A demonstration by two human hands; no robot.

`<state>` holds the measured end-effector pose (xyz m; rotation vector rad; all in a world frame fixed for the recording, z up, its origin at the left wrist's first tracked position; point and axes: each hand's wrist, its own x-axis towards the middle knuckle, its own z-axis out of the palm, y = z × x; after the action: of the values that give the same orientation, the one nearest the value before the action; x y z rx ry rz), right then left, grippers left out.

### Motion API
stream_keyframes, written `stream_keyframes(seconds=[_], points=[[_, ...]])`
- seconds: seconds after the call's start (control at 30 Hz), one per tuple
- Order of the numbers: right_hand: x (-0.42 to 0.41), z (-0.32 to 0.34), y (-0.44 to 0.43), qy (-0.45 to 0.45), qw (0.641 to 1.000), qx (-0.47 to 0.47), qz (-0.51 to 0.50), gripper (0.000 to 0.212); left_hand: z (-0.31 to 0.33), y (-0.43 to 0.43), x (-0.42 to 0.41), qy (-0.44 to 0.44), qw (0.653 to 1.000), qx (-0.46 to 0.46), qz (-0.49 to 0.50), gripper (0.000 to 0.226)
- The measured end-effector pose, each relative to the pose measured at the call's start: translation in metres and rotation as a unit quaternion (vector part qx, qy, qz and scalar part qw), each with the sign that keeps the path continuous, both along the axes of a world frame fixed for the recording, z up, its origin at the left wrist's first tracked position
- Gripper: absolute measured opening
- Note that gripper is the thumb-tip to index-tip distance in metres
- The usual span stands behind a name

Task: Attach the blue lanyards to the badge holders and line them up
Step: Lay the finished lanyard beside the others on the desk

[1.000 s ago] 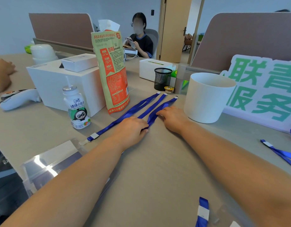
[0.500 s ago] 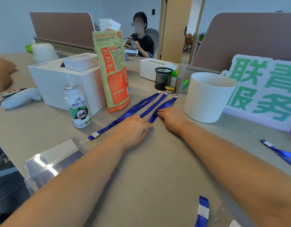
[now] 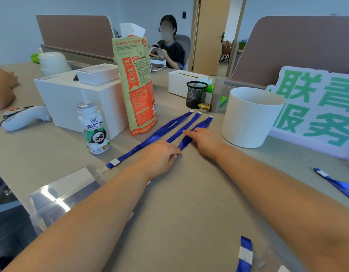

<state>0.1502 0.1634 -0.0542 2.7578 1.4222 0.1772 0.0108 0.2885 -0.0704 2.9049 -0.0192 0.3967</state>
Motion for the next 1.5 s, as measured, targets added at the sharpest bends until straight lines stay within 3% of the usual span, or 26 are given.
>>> stream_keyframes(seconds=[0.57,0.77,0.97,1.23,1.5], points=[[0.011,0.018,0.022,0.008,1.000,0.020,0.003,0.023,0.003,0.001,-0.002,-0.017,1.000,-0.008,-0.005,0.024],[0.016,0.008,0.020,0.022,0.999,0.024,-0.002,0.031,0.002,0.003,-0.003,-0.011,1.000,-0.015,-0.004,0.024],[0.027,0.001,0.016,0.045,0.991,0.113,-0.051,0.034,0.001,0.004,-0.002,-0.011,1.000,-0.023,-0.005,0.025],[0.034,0.000,0.019,0.023,0.997,0.037,-0.056,0.036,0.002,0.005,-0.004,-0.004,0.999,-0.035,0.000,0.025],[0.032,-0.003,0.020,0.023,0.985,0.164,-0.056,0.034,0.005,0.003,-0.006,-0.004,0.999,-0.037,0.005,0.024]])
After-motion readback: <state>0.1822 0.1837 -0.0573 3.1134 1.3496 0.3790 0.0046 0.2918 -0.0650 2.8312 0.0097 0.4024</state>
